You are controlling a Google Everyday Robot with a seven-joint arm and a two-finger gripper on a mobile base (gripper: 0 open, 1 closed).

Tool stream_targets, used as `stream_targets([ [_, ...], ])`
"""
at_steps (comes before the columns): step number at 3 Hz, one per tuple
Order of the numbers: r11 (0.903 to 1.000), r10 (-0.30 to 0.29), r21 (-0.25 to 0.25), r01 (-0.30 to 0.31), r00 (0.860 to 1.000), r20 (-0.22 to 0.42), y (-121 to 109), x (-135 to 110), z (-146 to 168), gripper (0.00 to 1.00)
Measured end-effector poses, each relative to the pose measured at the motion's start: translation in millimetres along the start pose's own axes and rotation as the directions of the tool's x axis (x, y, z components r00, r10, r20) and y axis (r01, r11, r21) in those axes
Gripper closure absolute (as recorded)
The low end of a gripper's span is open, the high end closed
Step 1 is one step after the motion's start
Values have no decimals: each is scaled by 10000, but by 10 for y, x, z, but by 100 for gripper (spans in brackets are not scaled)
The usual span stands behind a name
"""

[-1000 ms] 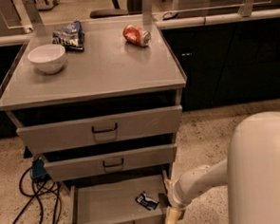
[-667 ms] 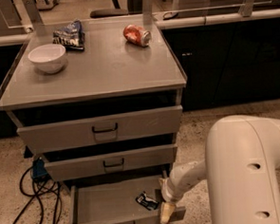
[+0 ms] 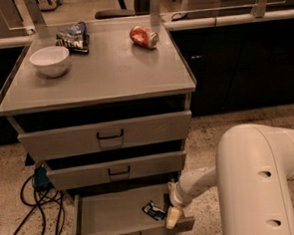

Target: Pick rxbar blueberry from bottom drawer and place on counter

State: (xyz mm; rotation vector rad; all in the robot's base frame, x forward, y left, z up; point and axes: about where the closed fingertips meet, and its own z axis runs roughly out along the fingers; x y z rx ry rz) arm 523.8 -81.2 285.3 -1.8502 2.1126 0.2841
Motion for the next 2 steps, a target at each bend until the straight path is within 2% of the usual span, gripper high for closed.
stream_targets([
  [1,9981,591,168,-589,9982,-131,78,179,235,0],
  [2,9839,1716,536,-1703,9850,-191,211,347,549,0],
])
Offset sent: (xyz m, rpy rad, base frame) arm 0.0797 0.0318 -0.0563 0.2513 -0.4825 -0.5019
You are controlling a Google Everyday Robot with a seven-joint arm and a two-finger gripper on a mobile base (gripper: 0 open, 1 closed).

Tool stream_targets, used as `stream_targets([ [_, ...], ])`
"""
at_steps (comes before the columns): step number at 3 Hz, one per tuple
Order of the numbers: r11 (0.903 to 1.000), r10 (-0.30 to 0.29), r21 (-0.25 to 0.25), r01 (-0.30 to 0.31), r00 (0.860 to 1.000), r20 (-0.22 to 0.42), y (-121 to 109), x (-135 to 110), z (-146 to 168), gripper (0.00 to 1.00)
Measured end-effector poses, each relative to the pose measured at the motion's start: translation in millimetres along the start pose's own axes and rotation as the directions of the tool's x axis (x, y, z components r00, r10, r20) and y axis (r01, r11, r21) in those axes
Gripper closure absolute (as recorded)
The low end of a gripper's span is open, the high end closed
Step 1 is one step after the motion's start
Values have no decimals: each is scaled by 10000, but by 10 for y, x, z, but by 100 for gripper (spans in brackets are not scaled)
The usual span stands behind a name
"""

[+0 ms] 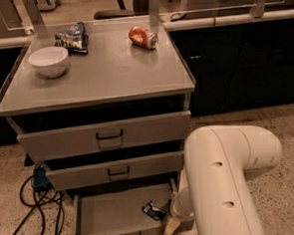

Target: Pick rxbar blueberry from bottom drawer and place on counter

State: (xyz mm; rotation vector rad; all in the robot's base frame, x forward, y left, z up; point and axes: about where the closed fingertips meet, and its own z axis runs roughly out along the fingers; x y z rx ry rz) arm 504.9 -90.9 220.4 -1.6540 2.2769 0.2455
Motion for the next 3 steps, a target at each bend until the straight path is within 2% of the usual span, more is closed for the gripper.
stream_targets([
  [1,9986,32,527,-53,9992,399,-126,-115,20,0],
  [2,9996,60,260,-72,9990,447,-112,-95,80,0],
  [3,9974,-584,-359,620,9939,937,-20,-209,344,0],
])
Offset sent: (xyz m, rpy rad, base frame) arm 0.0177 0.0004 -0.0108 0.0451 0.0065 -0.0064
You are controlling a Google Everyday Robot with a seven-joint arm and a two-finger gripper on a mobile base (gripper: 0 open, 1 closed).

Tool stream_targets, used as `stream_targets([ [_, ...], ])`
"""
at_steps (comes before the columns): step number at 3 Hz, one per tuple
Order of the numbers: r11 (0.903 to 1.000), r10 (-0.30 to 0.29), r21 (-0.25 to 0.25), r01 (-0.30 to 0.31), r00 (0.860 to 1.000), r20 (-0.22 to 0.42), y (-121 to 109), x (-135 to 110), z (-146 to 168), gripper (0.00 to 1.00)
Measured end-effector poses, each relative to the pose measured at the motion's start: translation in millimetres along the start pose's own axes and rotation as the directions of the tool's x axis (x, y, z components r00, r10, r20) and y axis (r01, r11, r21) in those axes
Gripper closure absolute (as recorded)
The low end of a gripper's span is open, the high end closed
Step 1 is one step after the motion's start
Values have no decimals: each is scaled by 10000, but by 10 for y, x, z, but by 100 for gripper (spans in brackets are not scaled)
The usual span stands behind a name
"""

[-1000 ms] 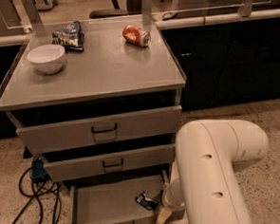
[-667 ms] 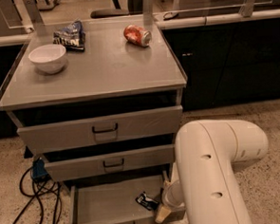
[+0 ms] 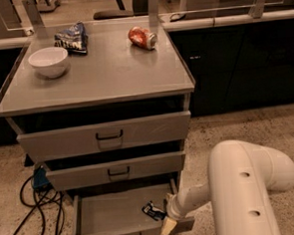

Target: Pick rxbar blueberry from bottom drawer and place on counter

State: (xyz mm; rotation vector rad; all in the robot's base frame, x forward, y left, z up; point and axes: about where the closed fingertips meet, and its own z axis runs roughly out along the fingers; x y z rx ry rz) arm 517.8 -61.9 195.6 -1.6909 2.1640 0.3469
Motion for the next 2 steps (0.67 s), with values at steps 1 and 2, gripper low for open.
stream_targets([
  [1,9984,-332,-413,382,9926,1166,-31,-290,221,0],
  [2,9929,-1081,-292,1152,9777,1801,-142,-706,221,0],
])
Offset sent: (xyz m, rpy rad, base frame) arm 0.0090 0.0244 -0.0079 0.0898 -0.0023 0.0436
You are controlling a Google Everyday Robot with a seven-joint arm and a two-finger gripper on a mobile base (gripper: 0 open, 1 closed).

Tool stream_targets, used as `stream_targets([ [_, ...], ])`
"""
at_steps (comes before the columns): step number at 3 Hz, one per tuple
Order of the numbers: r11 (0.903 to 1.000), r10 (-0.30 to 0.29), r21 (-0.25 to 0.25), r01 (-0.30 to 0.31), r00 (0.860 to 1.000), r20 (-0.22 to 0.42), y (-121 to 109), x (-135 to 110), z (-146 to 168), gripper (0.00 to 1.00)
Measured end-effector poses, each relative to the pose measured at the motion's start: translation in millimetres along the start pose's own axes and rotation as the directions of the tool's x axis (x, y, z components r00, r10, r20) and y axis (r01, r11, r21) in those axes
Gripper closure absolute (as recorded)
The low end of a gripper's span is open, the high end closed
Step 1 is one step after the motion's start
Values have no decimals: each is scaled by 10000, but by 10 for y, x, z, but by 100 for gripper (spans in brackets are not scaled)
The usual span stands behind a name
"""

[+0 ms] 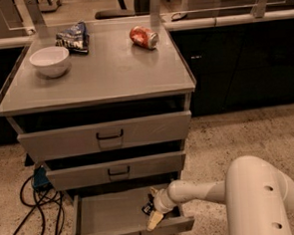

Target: Pick rxbar blueberry from bottom drawer and place on counter

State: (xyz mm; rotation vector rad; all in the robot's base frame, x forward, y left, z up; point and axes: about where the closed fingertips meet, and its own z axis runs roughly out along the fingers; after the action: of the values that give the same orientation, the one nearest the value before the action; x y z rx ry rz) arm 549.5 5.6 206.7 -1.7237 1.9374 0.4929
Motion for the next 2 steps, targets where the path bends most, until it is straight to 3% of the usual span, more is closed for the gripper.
stream_targets([
  [1,9995,-109,280,123,9986,-519,-196,-152,-45,0],
  [2,9995,-73,302,89,9986,-523,-204,-159,-36,0],
])
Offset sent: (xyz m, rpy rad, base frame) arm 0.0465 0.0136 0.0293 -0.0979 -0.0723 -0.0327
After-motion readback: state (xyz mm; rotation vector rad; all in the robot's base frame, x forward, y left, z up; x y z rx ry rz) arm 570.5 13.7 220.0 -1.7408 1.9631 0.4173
